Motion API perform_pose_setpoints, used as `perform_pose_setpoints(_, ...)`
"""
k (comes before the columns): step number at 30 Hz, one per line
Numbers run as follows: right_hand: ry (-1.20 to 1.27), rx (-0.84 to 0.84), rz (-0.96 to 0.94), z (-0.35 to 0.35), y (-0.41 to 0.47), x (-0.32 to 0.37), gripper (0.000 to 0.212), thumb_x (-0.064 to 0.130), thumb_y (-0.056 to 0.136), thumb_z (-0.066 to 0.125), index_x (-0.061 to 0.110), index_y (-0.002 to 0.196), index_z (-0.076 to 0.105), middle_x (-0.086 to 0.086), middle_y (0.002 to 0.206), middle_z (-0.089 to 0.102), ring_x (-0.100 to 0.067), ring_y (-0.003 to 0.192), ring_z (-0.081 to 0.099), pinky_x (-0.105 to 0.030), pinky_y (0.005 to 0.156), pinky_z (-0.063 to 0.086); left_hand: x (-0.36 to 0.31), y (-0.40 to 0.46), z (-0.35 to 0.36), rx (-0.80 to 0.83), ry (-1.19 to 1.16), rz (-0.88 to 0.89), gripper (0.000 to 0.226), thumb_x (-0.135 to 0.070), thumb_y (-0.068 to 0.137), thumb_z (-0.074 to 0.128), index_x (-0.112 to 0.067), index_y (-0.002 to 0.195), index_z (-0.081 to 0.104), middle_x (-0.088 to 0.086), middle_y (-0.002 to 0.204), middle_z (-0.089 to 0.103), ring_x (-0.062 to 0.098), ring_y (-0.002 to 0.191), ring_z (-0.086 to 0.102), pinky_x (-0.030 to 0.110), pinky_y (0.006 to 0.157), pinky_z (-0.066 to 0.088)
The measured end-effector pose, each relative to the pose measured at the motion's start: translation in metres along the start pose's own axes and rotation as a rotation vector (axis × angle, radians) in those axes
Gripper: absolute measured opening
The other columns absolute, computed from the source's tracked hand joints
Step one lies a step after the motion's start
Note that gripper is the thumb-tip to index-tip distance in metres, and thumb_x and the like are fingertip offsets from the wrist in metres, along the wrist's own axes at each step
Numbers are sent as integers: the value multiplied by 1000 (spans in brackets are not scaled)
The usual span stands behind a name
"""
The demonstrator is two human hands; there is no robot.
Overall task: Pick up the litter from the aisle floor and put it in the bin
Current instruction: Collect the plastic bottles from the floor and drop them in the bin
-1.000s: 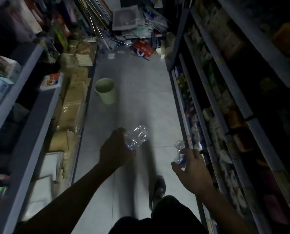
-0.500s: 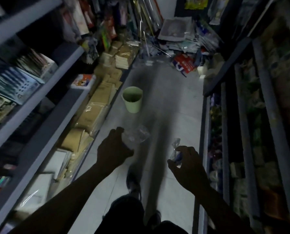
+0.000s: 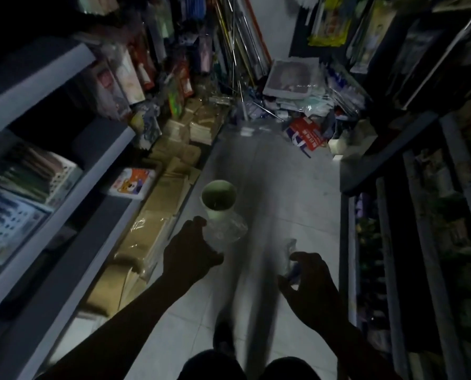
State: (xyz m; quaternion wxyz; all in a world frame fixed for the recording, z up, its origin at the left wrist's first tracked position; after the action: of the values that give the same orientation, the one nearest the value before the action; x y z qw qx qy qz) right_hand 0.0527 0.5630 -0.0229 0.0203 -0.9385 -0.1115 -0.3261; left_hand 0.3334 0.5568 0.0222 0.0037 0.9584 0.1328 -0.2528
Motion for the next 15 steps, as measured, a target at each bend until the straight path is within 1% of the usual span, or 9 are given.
perform_pose_setpoints(2, 13, -25, 22, -1, 26, -3, 52, 42, 79, 76, 26, 122, 51, 10, 101, 50, -6, 90, 54, -16, 67, 50, -5, 38, 0, 7, 14, 31, 80, -44, 60, 93, -20, 125, 53, -5, 104, 60, 7, 84, 54, 23, 67, 42)
perform_pose_setpoints(5, 14, -53, 49, -6, 63, -10, 54, 46, 78, 71, 26, 123, 50, 11, 102, 49, -6, 92, 52, -20, 69, 52, -19, 88, 5, 38, 19, 56, 84, -46, 60, 93, -20, 128, 51, -2, 109, 62, 7, 85, 54, 23, 67, 44)
perform_pose_setpoints(8, -20, -88, 92, -15, 98, -25, 55, 44, 77, 75, 23, 123, 53, 8, 103, 51, -9, 94, 51, -21, 70, 48, -39, 131, 15, 53, 15, 80, 84, -44, 61, 93, -20, 129, 50, -8, 104, 58, 5, 83, 52, 19, 64, 40)
perform_pose_setpoints(10, -31, -105, 124, -19, 123, -39, 56, 42, 77, 78, 21, 123, 55, 7, 104, 51, -12, 95, 52, -25, 69, 50, -53, 158, 25, 57, 14, 85, 83, -42, 63, 93, -19, 130, 50, -12, 99, 53, 4, 82, 51, 15, 62, 36)
perform_pose_setpoints(11, -26, -104, 138, -21, 137, -47, 56, 42, 77, 79, 22, 123, 55, 7, 104, 50, -12, 95, 52, -27, 69, 52, -59, 171, 32, 60, 26, 96, 83, -42, 63, 93, -17, 131, 51, -10, 99, 56, 5, 82, 53, 15, 62, 36)
perform_pose_setpoints(13, -10, -90, 143, -23, 165, -64, 57, 43, 76, 80, 23, 123, 54, 9, 104, 48, -12, 95, 53, -28, 71, 54, -71, 198, 47, 58, 55, 121, 86, -44, 63, 93, -16, 133, 53, -2, 106, 65, 12, 86, 62, 18, 67, 42)
perform_pose_setpoints(15, 6, -76, 125, -27, 196, -84, 57, 42, 76, 80, 24, 123, 54, 11, 103, 46, -12, 95, 52, -30, 73, 54, -83, 226, 60, 38, 67, 129, 89, -48, 61, 92, -16, 134, 53, 1, 114, 65, 16, 96, 66, 21, 71, 46)
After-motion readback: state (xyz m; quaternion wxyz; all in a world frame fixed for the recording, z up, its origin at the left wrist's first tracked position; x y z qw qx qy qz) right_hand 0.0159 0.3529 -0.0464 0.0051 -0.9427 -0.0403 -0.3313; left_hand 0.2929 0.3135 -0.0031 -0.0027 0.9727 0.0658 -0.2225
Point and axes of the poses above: each hand's wrist, its own y-axis towards the middle knuckle, its own z-axis out of the palm, x = y × z, the point moved 2 cm from there along y, towards the middle knuckle
